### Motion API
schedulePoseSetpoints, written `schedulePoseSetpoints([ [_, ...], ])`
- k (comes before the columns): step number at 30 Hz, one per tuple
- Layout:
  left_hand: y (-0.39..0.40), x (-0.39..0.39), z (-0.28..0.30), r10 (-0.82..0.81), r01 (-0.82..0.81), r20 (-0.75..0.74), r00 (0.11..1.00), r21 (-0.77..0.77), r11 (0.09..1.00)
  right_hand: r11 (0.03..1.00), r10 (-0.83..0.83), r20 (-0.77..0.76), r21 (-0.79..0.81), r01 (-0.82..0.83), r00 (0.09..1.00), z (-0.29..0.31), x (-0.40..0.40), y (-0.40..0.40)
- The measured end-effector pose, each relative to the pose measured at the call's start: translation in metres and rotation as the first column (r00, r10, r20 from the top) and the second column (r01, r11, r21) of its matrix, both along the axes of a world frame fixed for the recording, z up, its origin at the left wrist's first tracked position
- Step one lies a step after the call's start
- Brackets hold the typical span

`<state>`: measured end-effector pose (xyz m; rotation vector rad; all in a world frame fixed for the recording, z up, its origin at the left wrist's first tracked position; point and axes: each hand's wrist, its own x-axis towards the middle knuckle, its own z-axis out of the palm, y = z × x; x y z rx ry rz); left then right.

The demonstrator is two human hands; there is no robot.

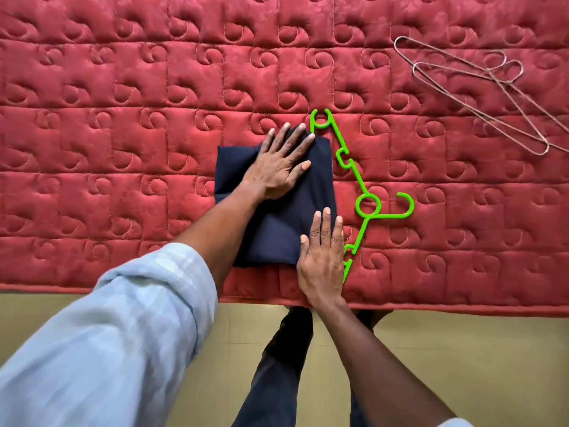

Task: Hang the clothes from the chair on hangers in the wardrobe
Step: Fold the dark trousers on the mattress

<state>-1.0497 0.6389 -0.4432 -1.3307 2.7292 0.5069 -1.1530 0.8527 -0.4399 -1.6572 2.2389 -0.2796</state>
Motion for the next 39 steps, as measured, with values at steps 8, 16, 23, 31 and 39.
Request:
schedulePoseSetpoints([
  [8, 0.087, 0.033, 0.047, 0.464, -0.496, -0.202, 0.862, -0.157, 0.854, 0.906, -0.287, 0.349, -0.202, 0.371, 0.892, 0.064, -0.034, -0.018],
  [16, 0.108, 0.091, -0.005, 0.549, -0.548, 0.015, 0.836, -0.034, 0.835, 0.919, 0.394, -0.088, 0.067, -0.390, 0.915, 0.004, -0.041, -0.115],
  [23, 0.101, 0.099, 0.015, 0.521, -0.519, 0.077, 0.850, -0.046, 0.853, 0.989, 0.108, -0.138, 0.112, -0.093, 0.984, 0.014, -0.037, -0.107],
  [31, 0.036, 0.001, 0.035, 0.148, -0.151, -0.035, 0.988, -0.098, 0.984, 0.974, 0.227, -0.056, 0.002, -0.227, 0.972, 0.005, -0.025, -0.073],
  [39, 0.024, 0.000, 0.011, 0.194, -0.192, 0.121, 0.974, -0.025, 0.981, 0.998, 0.061, -0.042, 0.034, -0.060, 0.997, 0.009, -0.031, -0.029],
])
